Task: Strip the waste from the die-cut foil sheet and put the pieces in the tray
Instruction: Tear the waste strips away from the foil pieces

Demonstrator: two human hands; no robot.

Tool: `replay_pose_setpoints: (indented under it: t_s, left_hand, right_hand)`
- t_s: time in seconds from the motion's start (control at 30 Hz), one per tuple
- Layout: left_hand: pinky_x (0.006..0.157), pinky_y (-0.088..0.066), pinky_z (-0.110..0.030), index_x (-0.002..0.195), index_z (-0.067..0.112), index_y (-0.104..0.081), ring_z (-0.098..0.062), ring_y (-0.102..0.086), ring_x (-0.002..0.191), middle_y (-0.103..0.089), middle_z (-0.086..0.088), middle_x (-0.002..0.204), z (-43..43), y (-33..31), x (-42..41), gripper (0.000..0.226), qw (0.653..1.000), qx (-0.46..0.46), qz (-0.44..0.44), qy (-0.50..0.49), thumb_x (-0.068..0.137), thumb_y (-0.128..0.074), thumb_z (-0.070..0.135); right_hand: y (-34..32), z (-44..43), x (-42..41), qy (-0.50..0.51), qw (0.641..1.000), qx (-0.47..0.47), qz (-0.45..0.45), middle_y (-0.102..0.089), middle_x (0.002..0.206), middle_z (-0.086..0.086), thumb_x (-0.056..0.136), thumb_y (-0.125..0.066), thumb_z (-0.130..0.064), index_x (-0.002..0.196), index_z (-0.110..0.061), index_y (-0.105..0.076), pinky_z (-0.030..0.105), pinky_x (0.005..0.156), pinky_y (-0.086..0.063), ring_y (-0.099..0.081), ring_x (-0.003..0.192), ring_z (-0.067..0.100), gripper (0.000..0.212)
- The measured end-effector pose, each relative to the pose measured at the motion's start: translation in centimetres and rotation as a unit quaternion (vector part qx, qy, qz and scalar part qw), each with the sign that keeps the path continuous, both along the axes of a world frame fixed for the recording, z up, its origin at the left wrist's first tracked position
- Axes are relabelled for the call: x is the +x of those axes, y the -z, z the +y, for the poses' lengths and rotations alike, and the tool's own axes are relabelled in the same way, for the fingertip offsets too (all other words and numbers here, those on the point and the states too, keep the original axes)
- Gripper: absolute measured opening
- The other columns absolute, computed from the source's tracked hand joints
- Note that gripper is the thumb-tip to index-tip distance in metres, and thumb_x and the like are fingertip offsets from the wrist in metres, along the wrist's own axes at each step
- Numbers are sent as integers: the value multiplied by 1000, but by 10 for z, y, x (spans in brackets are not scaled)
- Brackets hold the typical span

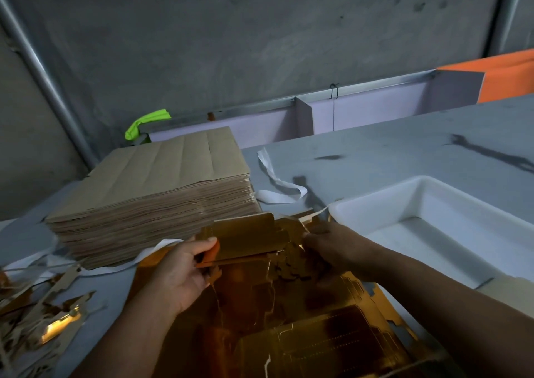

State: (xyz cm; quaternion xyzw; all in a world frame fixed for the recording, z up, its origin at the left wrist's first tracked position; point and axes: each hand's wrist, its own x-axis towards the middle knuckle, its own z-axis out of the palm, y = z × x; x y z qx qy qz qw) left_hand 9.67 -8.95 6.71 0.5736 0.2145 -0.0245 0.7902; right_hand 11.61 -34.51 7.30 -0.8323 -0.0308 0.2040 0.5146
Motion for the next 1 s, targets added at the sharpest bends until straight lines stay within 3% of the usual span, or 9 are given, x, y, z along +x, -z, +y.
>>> replay_pose_setpoints:
  t_s: [0.23,0.4,0.47,0.57,0.67,0.73,0.8,0.9,1.0]
  left_hand:
    - [62,-44,-34,95,8,-57,-23,-58,77,-59,-9,89,5,6,7,8,994,-15,18,-111,89,-60,3]
    - [63,-45,-30,93,8,-56,-25,-58,83,-57,-13,104,19,11,11,3,984,-63,38,-160,92,-59,7]
    - [64,-46,-30,94,7,-57,-25,-60,89,-58,-14,110,18,11,10,5,981,-111,39,-156,90,-60,8]
    - [58,-49,-27,95,4,-57,-22,-57,79,-57,-14,103,8,10,9,9,979,-156,38,-129,88,-62,6]
    - [46,-50,-25,94,4,-56,-20,-56,68,-56,-13,88,-3,9,9,10,979,-166,39,-110,87,-63,5]
    - [45,-51,-26,101,4,-58,-20,-59,69,-59,-12,88,-7,9,8,15,977,-177,40,-108,87,-63,4]
    - [45,-52,-27,113,5,-59,-20,-61,72,-61,-13,92,-10,9,8,27,978,-178,38,-104,87,-62,4]
    - [47,-54,-27,127,7,-57,-21,-62,74,-62,-15,96,-14,10,10,41,981,-169,27,-94,87,-61,2]
    - [47,-54,-28,132,9,-53,-23,-61,78,-61,-18,109,-19,12,11,46,983,-162,9,-85,88,-59,-1]
  right_hand:
    - [-1,1,2,59,997,43,-16,-69,85,14,104,-44,-32,97,-11,-62,38,60,-62,-73,65,30,28]
    - [-2,-1,3,54,997,54,-26,-69,84,14,104,-44,-31,99,-9,-61,39,63,-62,-74,70,30,29]
    - [0,-2,2,-19,1000,-11,-6,-69,96,16,104,-46,-29,105,-7,-60,41,72,-62,-74,82,33,26]
    - [6,-1,-3,-122,987,-108,4,-68,98,10,101,-51,-36,103,-14,-59,35,76,-61,-73,87,30,24]
    - [4,1,-1,-98,991,-91,-25,-66,105,7,93,-61,-46,112,-20,-54,33,70,-62,-73,86,26,33]
    - [4,1,1,-74,993,-89,-37,-63,115,8,91,-63,-49,125,-21,-48,36,73,-62,-71,89,25,47]
    - [5,1,2,-84,987,-122,-66,-64,112,7,91,-60,-52,129,-20,-45,36,76,-61,-69,89,22,52]
    - [10,-1,4,-95,980,-152,-84,-63,86,-2,93,-54,-58,99,-22,-52,24,61,-53,-67,73,13,37]
    - [13,-1,6,-97,977,-166,-95,-56,53,-6,88,-51,-68,69,-20,-55,21,51,-44,-57,47,7,52]
